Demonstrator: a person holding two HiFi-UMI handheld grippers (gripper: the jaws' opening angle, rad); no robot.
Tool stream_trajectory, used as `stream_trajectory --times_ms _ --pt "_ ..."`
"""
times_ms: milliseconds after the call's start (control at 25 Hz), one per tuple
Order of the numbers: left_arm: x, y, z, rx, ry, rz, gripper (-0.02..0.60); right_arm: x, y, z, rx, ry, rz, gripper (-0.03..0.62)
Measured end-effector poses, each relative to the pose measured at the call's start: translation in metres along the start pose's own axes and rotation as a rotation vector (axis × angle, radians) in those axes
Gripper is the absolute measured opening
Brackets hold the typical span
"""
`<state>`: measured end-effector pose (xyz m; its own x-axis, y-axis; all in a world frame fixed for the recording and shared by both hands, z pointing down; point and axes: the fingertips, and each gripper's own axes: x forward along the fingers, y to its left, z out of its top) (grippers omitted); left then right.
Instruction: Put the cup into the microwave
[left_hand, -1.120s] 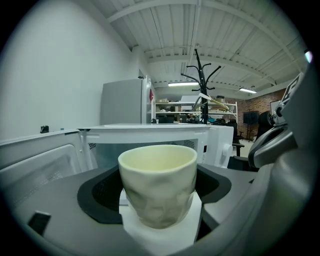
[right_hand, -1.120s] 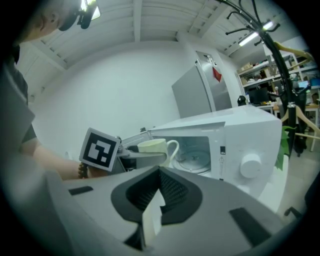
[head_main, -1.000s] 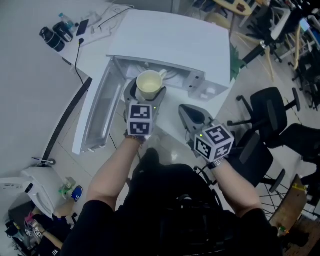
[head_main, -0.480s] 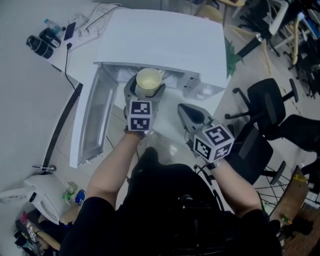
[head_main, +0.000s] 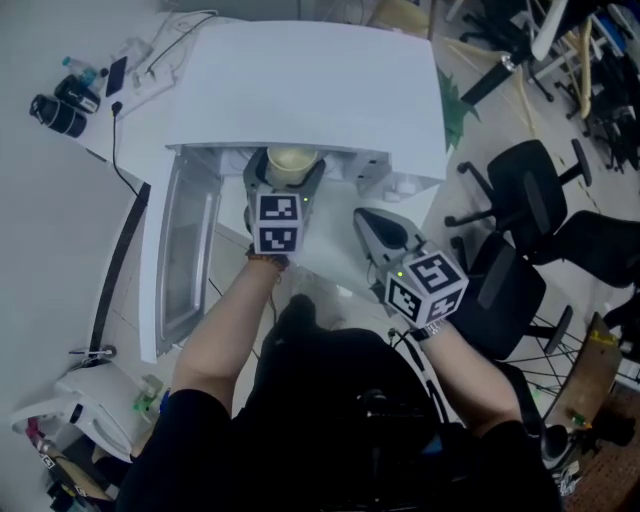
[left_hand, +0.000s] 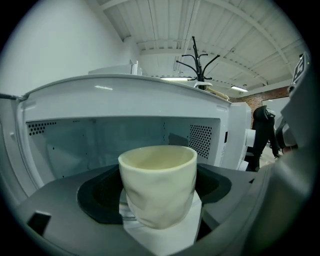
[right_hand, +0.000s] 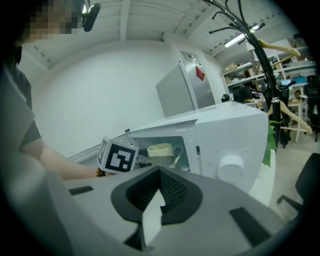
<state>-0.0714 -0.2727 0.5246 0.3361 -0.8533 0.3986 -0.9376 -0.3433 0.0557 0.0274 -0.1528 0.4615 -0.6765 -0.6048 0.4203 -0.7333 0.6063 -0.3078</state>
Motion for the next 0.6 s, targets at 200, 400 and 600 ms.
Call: stream_trajectory --times_ms 200,400,600 --pt "0.015 0.001 0.003 0.004 -0.001 -0.015 0.426 0.005 -0.007 0.003 0.012 -0.005 -0.022 0.017" --pt "0.029 -0.001 0.005 0.011 0.002 -0.032 0.426 0.007 -0.014 0.005 0.023 -0.009 -0.043 0.017" --pt "0.041 -0.001 0.005 0.025 0.005 -0.036 0.426 0.009 -0.022 0.008 0.034 -0.015 -0.062 0.017"
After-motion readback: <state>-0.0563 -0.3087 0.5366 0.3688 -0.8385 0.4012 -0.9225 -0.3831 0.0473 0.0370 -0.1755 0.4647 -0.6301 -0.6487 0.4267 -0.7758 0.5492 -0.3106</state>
